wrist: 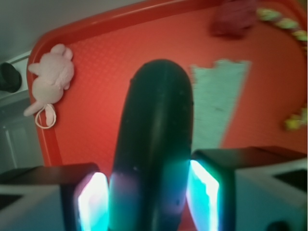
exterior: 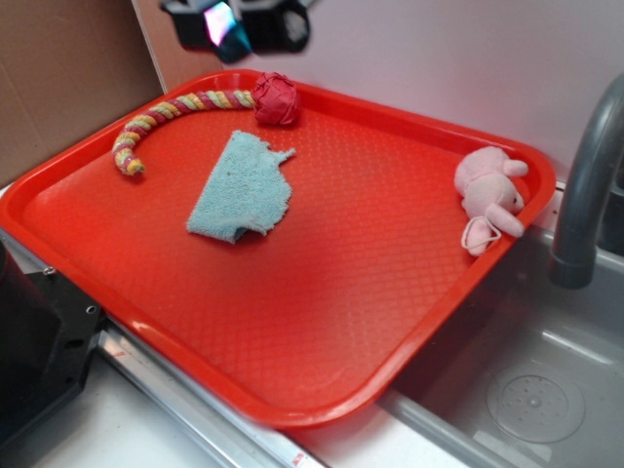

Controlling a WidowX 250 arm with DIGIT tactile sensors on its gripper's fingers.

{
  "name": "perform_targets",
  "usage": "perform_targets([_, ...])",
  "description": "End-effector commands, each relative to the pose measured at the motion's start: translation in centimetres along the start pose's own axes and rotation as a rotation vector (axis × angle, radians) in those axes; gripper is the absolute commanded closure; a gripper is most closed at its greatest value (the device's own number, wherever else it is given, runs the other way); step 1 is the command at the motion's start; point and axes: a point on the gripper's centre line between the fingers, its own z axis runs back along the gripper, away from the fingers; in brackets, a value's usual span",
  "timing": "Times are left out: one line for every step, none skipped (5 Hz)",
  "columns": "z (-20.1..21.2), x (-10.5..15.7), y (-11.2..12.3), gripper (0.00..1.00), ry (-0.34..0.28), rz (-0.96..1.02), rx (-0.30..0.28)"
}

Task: Grab the plastic pickle.

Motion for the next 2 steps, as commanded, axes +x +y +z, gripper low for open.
perform_targets([4.8,1.2,2.7,1.00,-0.091,0.084,-0.018])
perform_targets([3.6,1.5,1.6,1.00,-0.073,0.068,0.009])
